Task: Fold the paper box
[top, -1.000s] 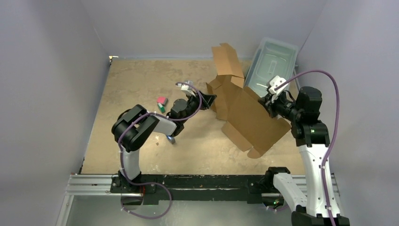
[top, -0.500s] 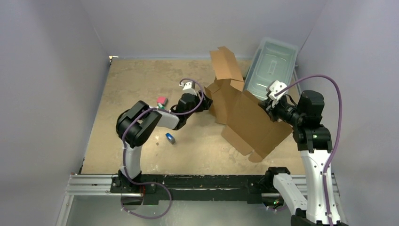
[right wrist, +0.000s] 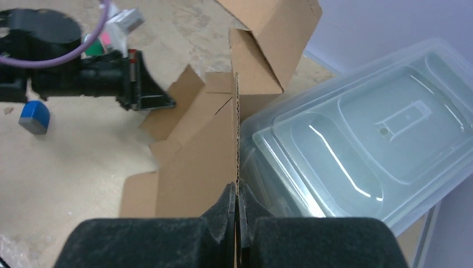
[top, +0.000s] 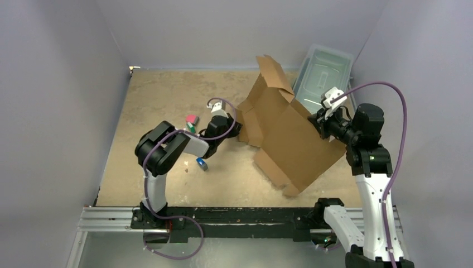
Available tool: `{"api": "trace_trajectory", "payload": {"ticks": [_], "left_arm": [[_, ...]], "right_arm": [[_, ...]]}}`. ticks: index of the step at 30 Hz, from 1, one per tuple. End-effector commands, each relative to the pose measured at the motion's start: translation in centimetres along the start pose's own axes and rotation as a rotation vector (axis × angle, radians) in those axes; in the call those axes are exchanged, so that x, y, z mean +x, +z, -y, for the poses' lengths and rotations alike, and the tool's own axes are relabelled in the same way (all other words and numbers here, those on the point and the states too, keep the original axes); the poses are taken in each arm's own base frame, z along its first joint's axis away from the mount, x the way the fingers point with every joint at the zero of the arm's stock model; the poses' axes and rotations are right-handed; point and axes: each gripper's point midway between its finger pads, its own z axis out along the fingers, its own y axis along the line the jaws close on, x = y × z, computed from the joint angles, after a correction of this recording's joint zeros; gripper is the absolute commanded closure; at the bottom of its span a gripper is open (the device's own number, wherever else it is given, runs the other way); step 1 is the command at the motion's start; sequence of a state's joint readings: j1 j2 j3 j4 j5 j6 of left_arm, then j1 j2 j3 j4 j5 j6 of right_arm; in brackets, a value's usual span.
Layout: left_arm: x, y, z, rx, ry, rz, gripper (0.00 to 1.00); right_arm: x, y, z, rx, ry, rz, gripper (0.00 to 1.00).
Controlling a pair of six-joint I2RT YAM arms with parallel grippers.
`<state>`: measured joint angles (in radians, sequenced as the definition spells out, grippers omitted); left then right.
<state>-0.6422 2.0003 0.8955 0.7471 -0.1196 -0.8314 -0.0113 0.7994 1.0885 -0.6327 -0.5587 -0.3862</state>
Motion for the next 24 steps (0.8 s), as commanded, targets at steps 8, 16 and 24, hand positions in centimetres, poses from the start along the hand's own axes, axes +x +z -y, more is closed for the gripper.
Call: {"api": "trace_trajectory", "payload": {"ticks": [8,16,24], "left_arm": [[-3.5,-7.5,-0.6,0.046,-0.076,0.206,1.0],[-3.4,-11.0,4.3,0.146,-0.086,0.248,1.0],[-0.4,-15.7,5.4,0.174,-0.144,0.262,1.0]], "right_arm": [[-0.9,0.7,4.4,0.238,0.129,0.058,1.0],[1.0,2.0,3.7,0.188,0.133,0.016,1.0],[0.0,1.4,3.8,0.199,0.114,0.044,1.0]]}}
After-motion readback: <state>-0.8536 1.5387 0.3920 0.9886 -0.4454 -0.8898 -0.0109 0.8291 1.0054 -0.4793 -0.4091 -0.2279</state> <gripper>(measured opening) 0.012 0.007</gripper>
